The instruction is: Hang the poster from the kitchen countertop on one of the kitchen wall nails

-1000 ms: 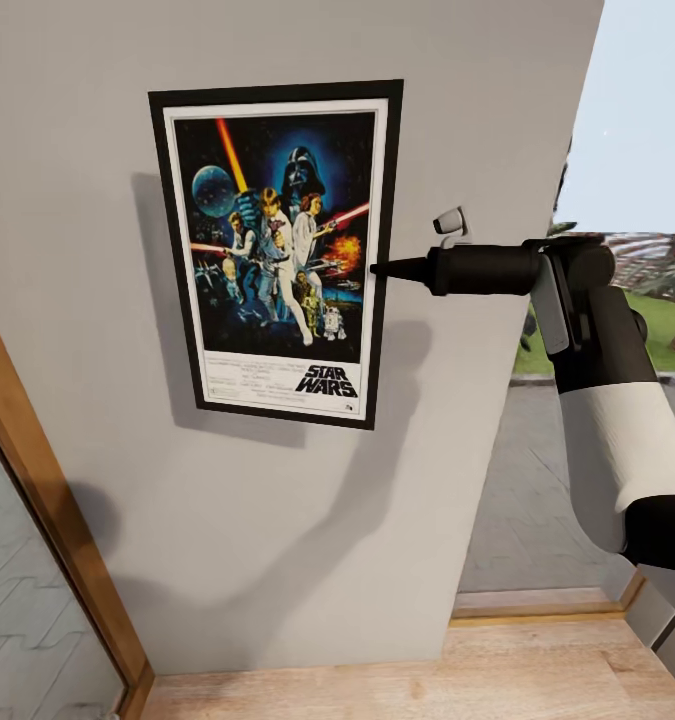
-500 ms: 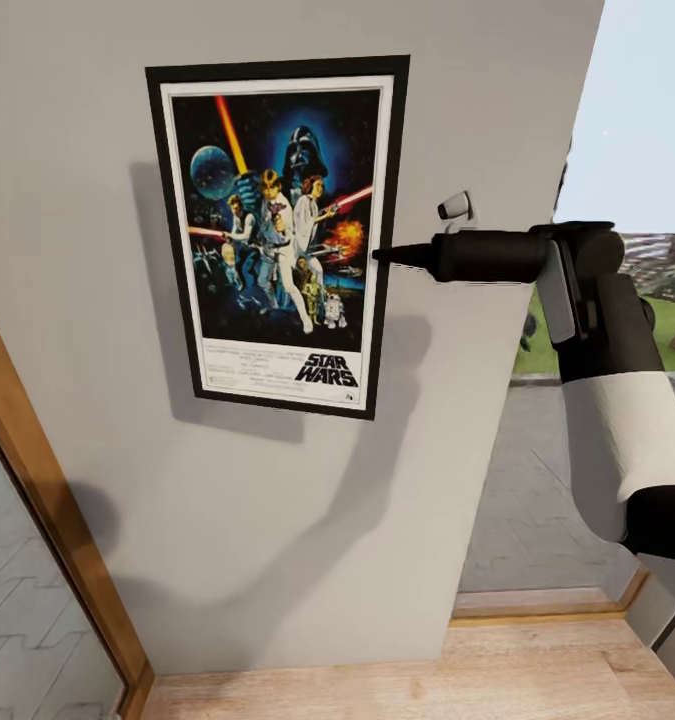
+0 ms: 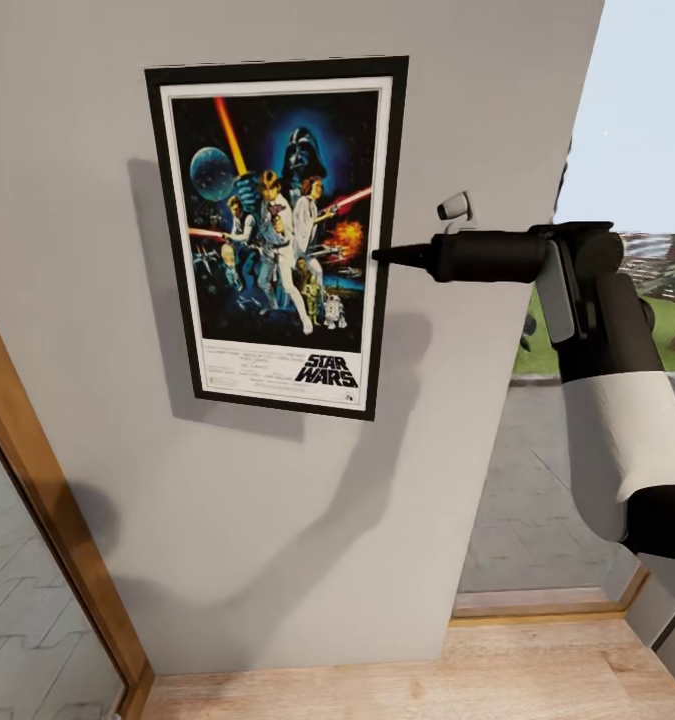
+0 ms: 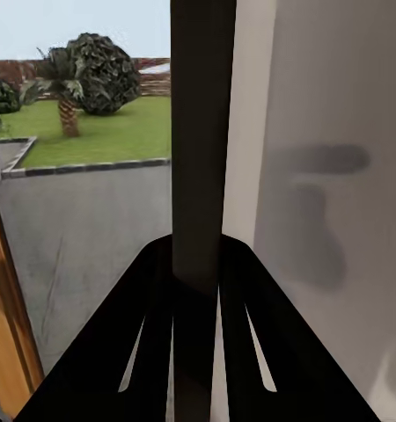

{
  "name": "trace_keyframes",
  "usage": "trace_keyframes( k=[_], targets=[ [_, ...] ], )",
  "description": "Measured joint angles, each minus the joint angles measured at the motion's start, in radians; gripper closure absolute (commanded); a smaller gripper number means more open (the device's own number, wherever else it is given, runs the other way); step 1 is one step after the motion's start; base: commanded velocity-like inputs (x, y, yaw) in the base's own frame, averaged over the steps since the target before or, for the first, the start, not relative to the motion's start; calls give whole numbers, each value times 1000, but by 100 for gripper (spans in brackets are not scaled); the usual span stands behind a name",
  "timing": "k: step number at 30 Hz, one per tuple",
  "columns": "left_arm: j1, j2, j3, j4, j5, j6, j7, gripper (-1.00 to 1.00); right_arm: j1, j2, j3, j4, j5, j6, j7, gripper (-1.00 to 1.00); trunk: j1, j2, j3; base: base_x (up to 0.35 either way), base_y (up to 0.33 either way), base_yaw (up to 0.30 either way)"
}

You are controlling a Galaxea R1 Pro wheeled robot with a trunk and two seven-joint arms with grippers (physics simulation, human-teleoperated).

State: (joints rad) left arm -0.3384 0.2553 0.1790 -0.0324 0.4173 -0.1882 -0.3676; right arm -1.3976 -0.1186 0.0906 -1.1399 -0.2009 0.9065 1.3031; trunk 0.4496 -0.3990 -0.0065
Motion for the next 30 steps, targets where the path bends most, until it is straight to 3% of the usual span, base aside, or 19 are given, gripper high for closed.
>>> trace_keyframes(
  k=[8,20,30],
  targets=[
    [0,4,0,0,0,0,0,-100,9,1,3,-4,0,64,-2,100,0,0,0,0,0,0],
    [0,4,0,0,0,0,0,-100,10,1,2,-6,-2,69,-2,100,0,0,0,0,0,0],
    [0,4,0,0,0,0,0,-100,10,1,-36,-6,-27,70,-2,100,0,0,0,0,0,0]
  ],
)
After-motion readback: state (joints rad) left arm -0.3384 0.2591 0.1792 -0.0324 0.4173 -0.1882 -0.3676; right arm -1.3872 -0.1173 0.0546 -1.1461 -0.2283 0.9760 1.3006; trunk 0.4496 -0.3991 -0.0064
